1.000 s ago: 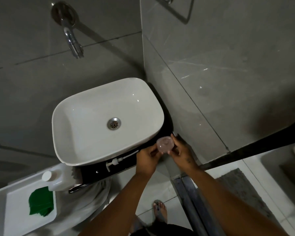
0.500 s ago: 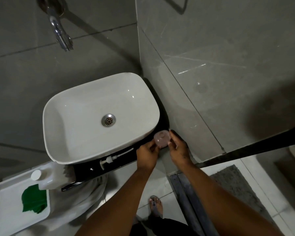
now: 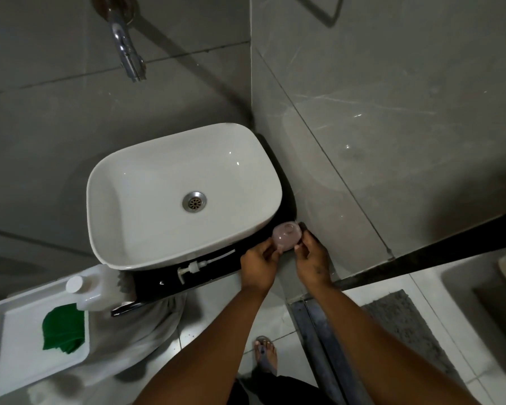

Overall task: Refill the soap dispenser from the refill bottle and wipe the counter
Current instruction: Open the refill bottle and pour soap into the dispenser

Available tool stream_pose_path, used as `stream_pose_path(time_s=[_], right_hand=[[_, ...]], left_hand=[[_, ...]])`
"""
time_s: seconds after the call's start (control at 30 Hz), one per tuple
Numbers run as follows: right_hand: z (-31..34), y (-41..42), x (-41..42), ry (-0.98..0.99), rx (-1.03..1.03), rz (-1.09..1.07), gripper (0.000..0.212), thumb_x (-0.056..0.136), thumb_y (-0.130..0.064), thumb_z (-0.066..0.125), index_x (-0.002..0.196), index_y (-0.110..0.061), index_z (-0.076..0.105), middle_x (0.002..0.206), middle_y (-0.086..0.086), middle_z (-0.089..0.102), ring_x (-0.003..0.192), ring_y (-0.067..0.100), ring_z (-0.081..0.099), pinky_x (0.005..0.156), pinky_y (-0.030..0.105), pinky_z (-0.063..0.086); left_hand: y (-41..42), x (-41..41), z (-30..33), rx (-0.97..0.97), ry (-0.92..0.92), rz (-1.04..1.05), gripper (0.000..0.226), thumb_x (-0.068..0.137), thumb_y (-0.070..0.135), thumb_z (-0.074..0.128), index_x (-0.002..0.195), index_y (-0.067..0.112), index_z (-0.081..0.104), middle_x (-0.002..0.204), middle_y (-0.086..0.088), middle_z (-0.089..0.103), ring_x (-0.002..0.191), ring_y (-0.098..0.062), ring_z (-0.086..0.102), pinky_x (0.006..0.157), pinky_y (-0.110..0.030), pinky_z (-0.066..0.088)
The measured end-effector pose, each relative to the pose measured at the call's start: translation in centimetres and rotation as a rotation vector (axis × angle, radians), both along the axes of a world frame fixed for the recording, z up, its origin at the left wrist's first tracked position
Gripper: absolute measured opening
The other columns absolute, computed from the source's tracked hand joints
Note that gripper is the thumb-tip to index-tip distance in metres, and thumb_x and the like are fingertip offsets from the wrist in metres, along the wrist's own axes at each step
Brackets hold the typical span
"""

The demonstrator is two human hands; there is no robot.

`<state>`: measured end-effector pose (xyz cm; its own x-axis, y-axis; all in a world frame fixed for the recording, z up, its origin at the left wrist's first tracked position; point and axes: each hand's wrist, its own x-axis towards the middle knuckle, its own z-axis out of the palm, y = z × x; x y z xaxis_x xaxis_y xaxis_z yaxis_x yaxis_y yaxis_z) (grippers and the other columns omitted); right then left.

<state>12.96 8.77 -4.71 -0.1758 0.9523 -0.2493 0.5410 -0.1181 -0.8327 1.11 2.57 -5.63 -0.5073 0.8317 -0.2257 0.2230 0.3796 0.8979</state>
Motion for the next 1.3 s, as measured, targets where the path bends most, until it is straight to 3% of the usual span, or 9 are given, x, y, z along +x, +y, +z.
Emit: stream_pose_path(time_s=[0.2, 0.3, 0.37, 0.53, 0.63, 0.73, 0.87, 1.17, 1.3], right_hand=[[0.1, -3.5, -0.9, 0.12, -0.155, -0.152, 0.036, 0.093, -0.013, 0.065, 0.129, -0.007, 0.06, 0.122, 0.009, 0.066, 0.109, 0.017, 0.059, 0.094, 0.025, 0.042], [-0.3, -5.9, -3.5, 0.159, -0.236, -0.193, 0.037, 0.09, -0.016, 0.07, 0.125, -0.007, 0.062, 0.12, 0.011, 0.067, 0.106, 0.019, 0.061, 0.097, 0.03, 0.046], [-0.3, -7.8, -6.0, 0.191, -0.28, -0.219, 0.041, 0.089, -0.015, 0.071, 0.127, -0.005, 0.06, 0.117, 0.011, 0.067, 0.106, 0.022, 0.062, 0.101, 0.035, 0.048], [-0.6, -13.3, -13.3, 0.186, -0.397, 0.036, 0.034, 0.089, -0.021, 0.072, 0.12, -0.009, 0.066, 0.106, 0.005, 0.069, 0.096, 0.018, 0.064, 0.093, 0.033, 0.052], [-0.5, -16.6, -18.0, 0.232, -0.493, 0.209, 0.016, 0.087, -0.023, 0.074, 0.102, -0.025, 0.07, 0.1, 0.004, 0.072, 0.092, 0.019, 0.068, 0.091, 0.04, 0.057], [1.0, -18.9, -22.1, 0.298, -0.559, 0.26, 0.012, 0.086, -0.021, 0.075, 0.092, -0.029, 0.069, 0.101, 0.006, 0.073, 0.09, 0.018, 0.069, 0.086, 0.037, 0.059], [2.5, -19.8, -25.8, 0.363, -0.594, 0.225, 0.025, 0.088, -0.013, 0.073, 0.111, -0.008, 0.068, 0.105, 0.009, 0.072, 0.09, 0.021, 0.068, 0.078, 0.029, 0.058], [5.1, -18.9, -27.2, 0.29, -0.599, 0.305, 0.024, 0.093, -0.009, 0.066, 0.114, 0.001, 0.066, 0.085, 0.008, 0.071, 0.07, 0.015, 0.068, 0.067, 0.022, 0.061], [9.3, -17.5, -26.5, 0.167, -0.215, 0.498, 0.003, 0.09, -0.023, 0.069, 0.091, -0.022, 0.072, 0.085, 0.005, 0.074, 0.067, 0.01, 0.069, 0.064, 0.024, 0.06]], left_hand=[[-5.9, -2.3, -0.7, -0.093, -0.081, 0.148, 0.046, 0.09, 0.013, 0.076, 0.134, 0.005, 0.064, 0.124, -0.003, 0.071, 0.116, -0.012, 0.065, 0.099, -0.016, 0.047], [-10.8, -4.9, -1.6, -0.131, -0.048, 0.267, 0.029, 0.089, 0.002, 0.075, 0.118, 0.005, 0.071, 0.108, -0.011, 0.074, 0.098, -0.018, 0.069, 0.097, -0.032, 0.056], [-14.1, -6.7, -1.2, -0.164, 0.003, 0.356, 0.016, 0.091, -0.009, 0.068, 0.1, 0.003, 0.069, 0.093, -0.014, 0.067, 0.083, -0.018, 0.062, 0.081, -0.023, 0.059], [-22.3, -11.7, -0.2, -0.212, -0.074, 0.579, 0.021, 0.081, 0.018, 0.085, 0.099, 0.015, 0.075, 0.087, 0.002, 0.073, 0.088, -0.016, 0.071, 0.088, -0.038, 0.058], [-25.8, -15.6, 1.5, -0.24, -0.076, 0.684, 0.036, 0.076, 0.015, 0.088, 0.107, 0.015, 0.07, 0.096, 0.001, 0.069, 0.1, -0.021, 0.07, 0.092, -0.04, 0.057], [-27.5, -20.6, 2.7, -0.221, 0.0, 0.622, 0.057, 0.07, 0.012, 0.09, 0.118, 0.014, 0.06, 0.11, -0.001, 0.063, 0.108, -0.026, 0.065, 0.096, -0.044, 0.056], [-27.0, -26.9, 3.7, -0.203, 0.01, 0.395, 0.102, 0.059, 0.01, 0.097, 0.147, 0.018, 0.046, 0.134, -0.004, 0.06, 0.119, -0.022, 0.06, 0.098, -0.038, 0.054], [-24.6, -29.7, 5.1, -0.115, 0.097, 0.159, 0.079, 0.056, 0.014, 0.098, 0.122, 0.026, 0.056, 0.119, 0.006, 0.068, 0.113, -0.015, 0.065, 0.096, -0.03, 0.053], [-25.4, -28.6, 6.2, -0.091, 0.111, 0.191, 0.078, 0.055, 0.023, 0.1, 0.12, 0.021, 0.058, 0.116, 0.005, 0.069, 0.107, -0.012, 0.066, 0.088, -0.02, 0.054]])
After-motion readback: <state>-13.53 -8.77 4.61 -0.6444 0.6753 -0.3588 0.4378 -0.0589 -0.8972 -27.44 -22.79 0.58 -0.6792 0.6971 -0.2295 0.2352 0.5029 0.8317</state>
